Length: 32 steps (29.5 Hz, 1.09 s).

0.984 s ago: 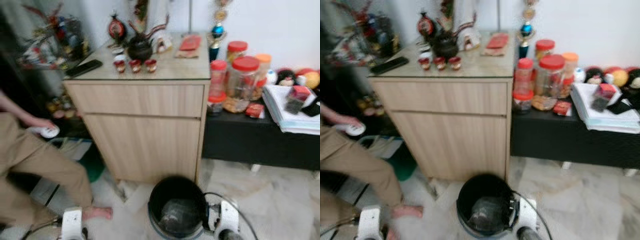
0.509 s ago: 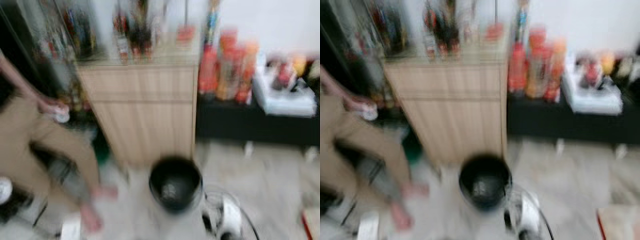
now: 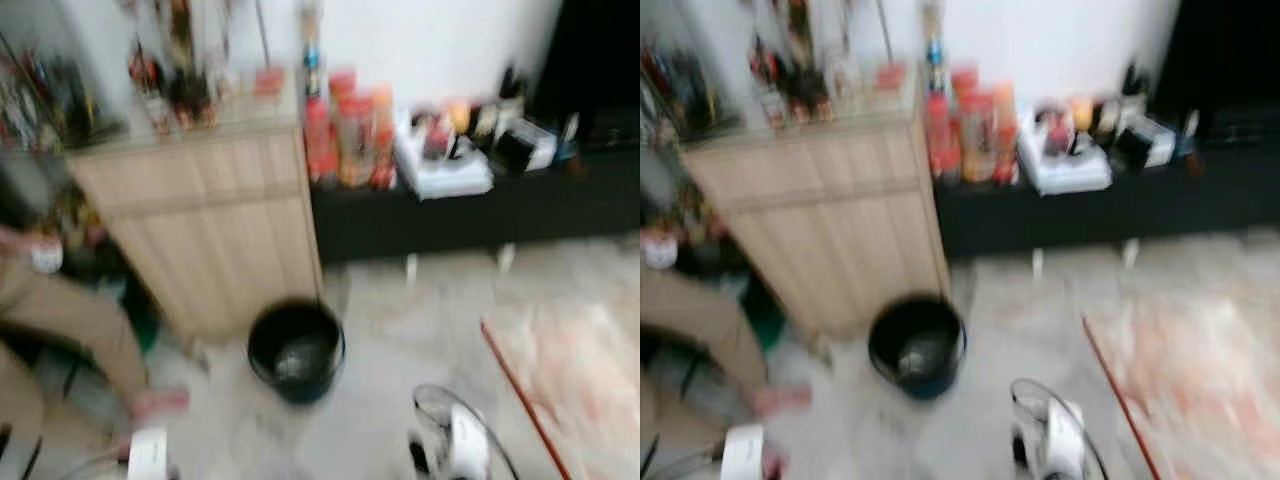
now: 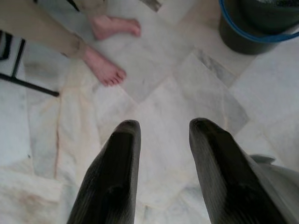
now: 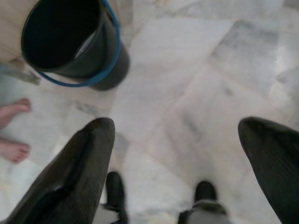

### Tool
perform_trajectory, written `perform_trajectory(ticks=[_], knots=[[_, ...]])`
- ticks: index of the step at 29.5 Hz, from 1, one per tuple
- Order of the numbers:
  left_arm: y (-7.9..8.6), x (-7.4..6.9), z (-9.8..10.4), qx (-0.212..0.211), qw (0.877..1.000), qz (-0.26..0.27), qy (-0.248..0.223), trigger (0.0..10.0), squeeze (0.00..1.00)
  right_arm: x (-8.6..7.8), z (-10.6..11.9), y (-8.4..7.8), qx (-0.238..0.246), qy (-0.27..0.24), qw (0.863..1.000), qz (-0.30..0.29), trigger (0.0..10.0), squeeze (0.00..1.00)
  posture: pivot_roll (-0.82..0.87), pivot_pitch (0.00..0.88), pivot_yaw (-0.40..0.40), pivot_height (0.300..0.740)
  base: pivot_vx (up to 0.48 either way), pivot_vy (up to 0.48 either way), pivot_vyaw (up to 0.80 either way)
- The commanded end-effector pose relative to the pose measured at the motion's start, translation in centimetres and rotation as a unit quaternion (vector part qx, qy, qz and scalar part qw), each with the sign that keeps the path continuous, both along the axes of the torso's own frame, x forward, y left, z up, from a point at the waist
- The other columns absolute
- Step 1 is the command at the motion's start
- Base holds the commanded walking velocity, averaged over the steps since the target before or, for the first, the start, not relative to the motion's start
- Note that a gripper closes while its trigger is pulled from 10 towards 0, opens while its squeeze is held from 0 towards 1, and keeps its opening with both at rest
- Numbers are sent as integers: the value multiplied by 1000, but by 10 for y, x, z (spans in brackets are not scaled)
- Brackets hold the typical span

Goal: Picking trash to rubbish bin

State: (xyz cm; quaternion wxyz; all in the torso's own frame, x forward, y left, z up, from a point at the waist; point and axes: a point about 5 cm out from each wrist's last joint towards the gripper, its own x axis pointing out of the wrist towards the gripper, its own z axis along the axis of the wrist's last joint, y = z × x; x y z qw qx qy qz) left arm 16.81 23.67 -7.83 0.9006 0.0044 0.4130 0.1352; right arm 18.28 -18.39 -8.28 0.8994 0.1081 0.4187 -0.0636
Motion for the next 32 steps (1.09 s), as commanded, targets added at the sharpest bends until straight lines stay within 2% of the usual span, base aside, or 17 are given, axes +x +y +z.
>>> perform_trajectory(ticks=[1,9,27,32], knots=[[5,1,2,8,1000,-4,1,10000,0,7,3,9,7,-11,1000,9,10000,0,53,0,79,740,0,0,0],[4,-3,-1,5,1000,1,11,10000,0,6,2,8,6,-10,1000,9,10000,0,53,0,77,740,0,0,0],[6,-9,-4,4,1000,3,26,10000,0,5,2,10,7,-8,1000,12,10000,0,52,0,78,740,0,461,0],[6,-10,-3,6,1000,1,26,10000,0,5,2,10,6,-8,1000,12,10000,0,52,0,77,740,0,0,0]])
